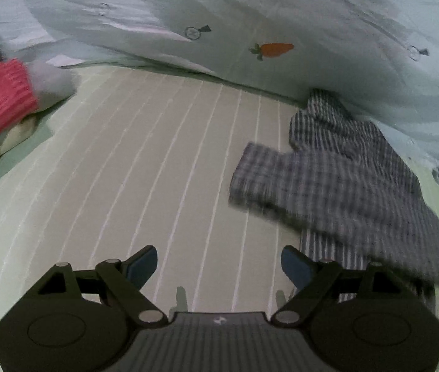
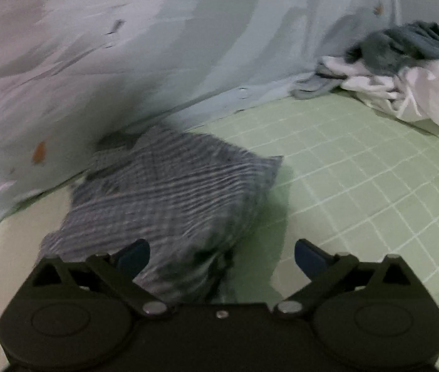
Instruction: Fold clothes
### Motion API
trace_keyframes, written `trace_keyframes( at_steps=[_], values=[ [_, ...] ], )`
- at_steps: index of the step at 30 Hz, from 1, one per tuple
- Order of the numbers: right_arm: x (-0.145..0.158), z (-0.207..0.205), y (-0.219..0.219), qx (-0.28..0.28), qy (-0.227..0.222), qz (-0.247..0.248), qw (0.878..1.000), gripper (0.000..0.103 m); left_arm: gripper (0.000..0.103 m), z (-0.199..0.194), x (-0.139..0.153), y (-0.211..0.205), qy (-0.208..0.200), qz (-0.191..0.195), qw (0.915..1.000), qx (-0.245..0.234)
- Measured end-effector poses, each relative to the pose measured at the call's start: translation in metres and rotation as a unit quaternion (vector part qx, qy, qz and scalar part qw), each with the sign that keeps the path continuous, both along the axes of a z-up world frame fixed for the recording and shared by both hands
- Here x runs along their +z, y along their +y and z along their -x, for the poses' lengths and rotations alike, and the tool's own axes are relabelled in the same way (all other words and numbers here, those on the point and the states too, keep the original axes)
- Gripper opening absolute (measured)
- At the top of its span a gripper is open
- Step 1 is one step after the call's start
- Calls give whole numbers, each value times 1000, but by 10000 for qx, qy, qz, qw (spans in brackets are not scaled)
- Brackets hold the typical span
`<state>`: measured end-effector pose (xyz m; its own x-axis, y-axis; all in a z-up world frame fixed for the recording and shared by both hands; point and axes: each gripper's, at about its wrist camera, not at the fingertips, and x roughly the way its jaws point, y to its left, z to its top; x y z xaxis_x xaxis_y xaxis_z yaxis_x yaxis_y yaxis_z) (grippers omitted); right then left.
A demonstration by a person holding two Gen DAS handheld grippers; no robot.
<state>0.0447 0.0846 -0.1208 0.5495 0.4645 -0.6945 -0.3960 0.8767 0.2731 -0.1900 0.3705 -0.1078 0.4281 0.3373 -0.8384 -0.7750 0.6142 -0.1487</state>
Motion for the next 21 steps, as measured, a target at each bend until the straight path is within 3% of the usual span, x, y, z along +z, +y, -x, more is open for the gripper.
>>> trace_keyframes(
  at_steps=[4, 8, 15, 18, 19, 20, 21],
  values=[
    [-6, -18, -7, -351, 93, 219, 9991, 102, 88, -40, -8, 23, 101, -80, 9996, -247],
    [-16, -35, -14, -623, 173, 479, 9968, 102, 88, -71, -32, 44, 193, 95, 9994, -285],
    [-33, -52, -28, -963, 466, 425, 9934, 102, 87, -103, -58, 54, 299, 223, 9982, -462],
    [-37, -50, -31, -928, 515, 485, 9932, 102, 73, -107, -62, 50, 272, 176, 9983, -481],
    [-38, -50, -32, -932, 519, 494, 9931, 102, 54, -109, -62, 48, 276, 125, 9982, -510],
    [-38, -50, -32, -936, 522, 504, 9930, 102, 44, -112, -61, 46, 287, 56, 9980, -562],
    [-39, -50, -33, -940, 525, 512, 9929, 102, 27, -114, -59, 44, 298, -13, 9977, -614]
  ],
)
